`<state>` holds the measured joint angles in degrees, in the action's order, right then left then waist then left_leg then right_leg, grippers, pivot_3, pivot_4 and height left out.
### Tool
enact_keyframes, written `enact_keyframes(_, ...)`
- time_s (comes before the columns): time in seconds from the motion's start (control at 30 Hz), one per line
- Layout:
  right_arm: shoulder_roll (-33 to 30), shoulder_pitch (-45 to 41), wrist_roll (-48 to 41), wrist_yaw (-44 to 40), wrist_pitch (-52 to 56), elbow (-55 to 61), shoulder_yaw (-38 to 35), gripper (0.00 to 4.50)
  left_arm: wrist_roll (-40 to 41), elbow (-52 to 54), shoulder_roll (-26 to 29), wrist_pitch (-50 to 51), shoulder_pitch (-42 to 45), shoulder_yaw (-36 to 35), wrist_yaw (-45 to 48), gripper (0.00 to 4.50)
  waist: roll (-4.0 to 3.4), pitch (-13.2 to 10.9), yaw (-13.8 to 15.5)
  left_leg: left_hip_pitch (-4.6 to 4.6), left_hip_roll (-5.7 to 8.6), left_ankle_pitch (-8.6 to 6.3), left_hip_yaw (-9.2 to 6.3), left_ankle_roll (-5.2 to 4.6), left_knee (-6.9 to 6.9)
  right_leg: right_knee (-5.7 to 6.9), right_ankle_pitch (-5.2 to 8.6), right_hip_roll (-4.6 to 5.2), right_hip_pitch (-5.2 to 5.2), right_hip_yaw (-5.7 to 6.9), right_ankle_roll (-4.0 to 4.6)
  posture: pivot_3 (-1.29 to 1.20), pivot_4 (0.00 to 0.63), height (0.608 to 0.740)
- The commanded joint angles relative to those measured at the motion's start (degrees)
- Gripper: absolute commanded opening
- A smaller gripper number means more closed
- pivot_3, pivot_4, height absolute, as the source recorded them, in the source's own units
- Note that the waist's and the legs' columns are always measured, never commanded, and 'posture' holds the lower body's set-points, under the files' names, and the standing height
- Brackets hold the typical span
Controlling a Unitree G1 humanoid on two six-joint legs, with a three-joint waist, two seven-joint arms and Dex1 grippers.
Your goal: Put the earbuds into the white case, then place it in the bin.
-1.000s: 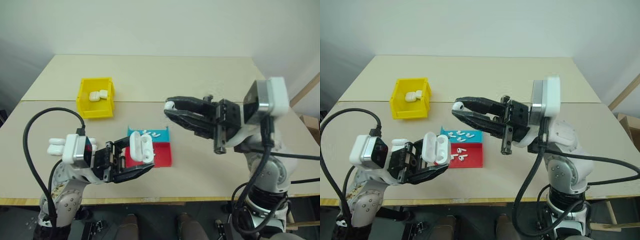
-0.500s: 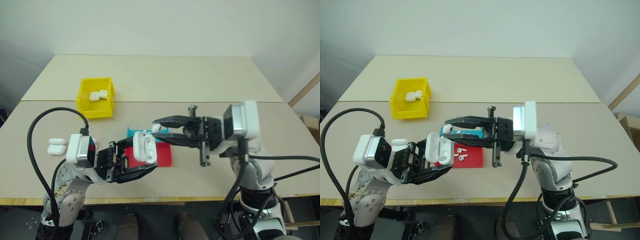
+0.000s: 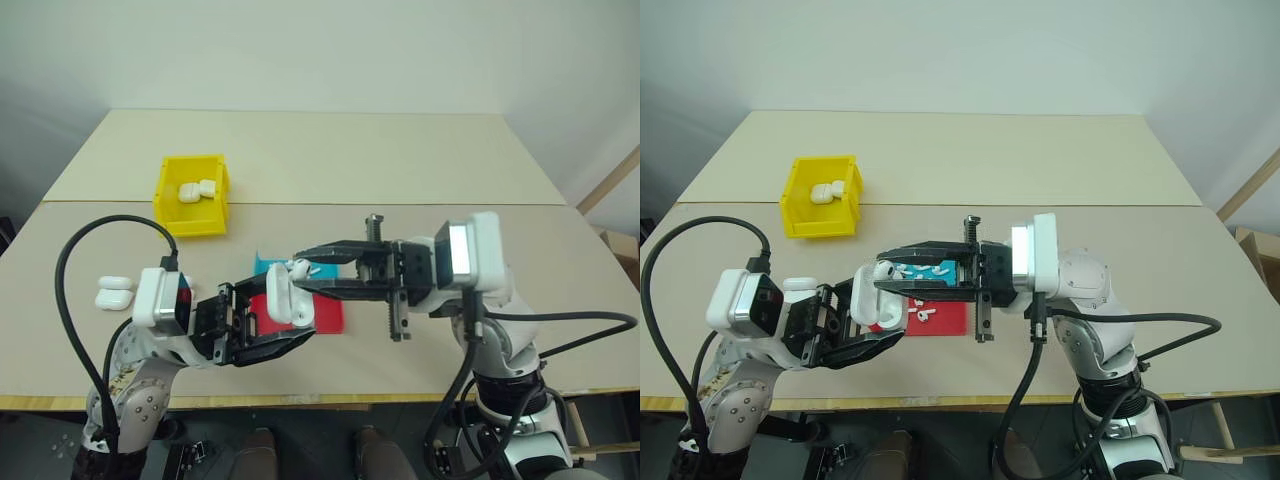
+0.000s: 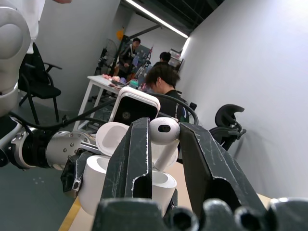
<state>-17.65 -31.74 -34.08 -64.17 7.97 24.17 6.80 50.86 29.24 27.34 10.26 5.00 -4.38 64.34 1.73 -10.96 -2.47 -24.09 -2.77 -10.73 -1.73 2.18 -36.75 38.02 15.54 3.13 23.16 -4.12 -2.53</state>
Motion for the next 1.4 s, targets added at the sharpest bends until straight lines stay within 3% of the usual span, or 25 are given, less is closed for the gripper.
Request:
enact_keyframes(0.03, -0.8, -0.8, 1.2, -0.7, -2.6, 0.4, 0.5, 0.95, 0.8, 1.8, 0.0, 0.1, 0.7, 0.1, 0.1, 2.82, 0.0, 0.0, 0.0, 0.0, 0.0, 0.0, 0.0, 0.0, 0.0, 0.0, 0.0, 0.0, 0.0, 0.0, 0.0, 0.0, 0.15, 0.74)
enact_keyframes(1.4, -3.2, -0.2, 4.7, -1.1, -8.1, -1.1, 2.9, 0.95, -0.2, 2.2, -0.2, 0.5, 1.3, 0.9, -0.3, 2.82, 0.0, 0.0, 0.0, 0.0, 0.0, 0.0, 0.0, 0.0, 0.0, 0.0, 0.0, 0.0, 0.0, 0.0, 0.0, 0.0, 0.15, 0.74)
